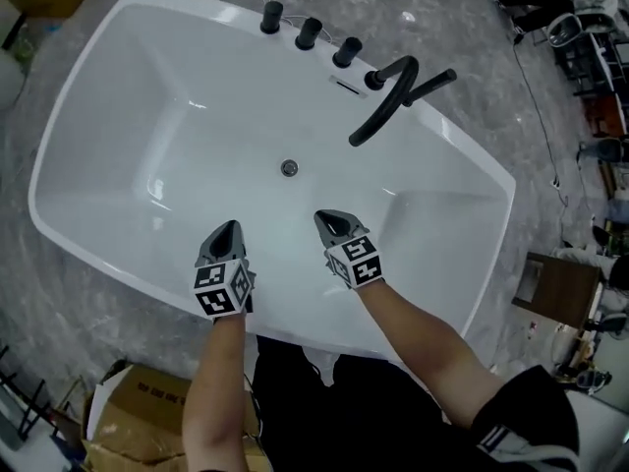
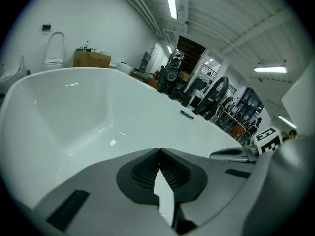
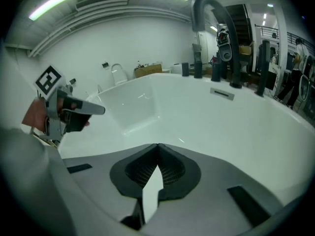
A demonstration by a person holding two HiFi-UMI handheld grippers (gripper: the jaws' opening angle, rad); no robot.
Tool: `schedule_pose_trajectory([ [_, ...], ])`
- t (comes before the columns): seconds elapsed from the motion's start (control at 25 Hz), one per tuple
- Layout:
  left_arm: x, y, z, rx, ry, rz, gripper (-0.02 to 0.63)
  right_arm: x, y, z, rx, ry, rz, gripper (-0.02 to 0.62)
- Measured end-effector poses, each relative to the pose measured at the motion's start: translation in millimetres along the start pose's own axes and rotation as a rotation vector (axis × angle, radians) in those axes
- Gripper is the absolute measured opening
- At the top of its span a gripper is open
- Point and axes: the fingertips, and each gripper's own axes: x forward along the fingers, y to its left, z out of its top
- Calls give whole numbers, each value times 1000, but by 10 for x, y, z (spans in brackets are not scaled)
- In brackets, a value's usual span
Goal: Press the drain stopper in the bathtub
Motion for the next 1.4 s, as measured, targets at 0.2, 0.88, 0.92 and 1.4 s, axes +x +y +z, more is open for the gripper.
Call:
schedule_pose_trajectory([
  [0.2, -798, -302, 256, 46, -12, 2, 9, -887, 527, 576, -33, -76, 48, 14],
  [0.88, -3190, -2453, 170, 187, -290, 60, 9, -3766, 1246, 721, -129, -453, 253, 12],
  [0.92, -3317, -2639, 127, 188, -307, 57, 9, -3981, 1247, 675, -125, -472, 260, 12],
  [1.4, -4478, -3884, -207, 283, -400, 26, 9, -5891, 1530, 279, -141, -657, 316, 12],
])
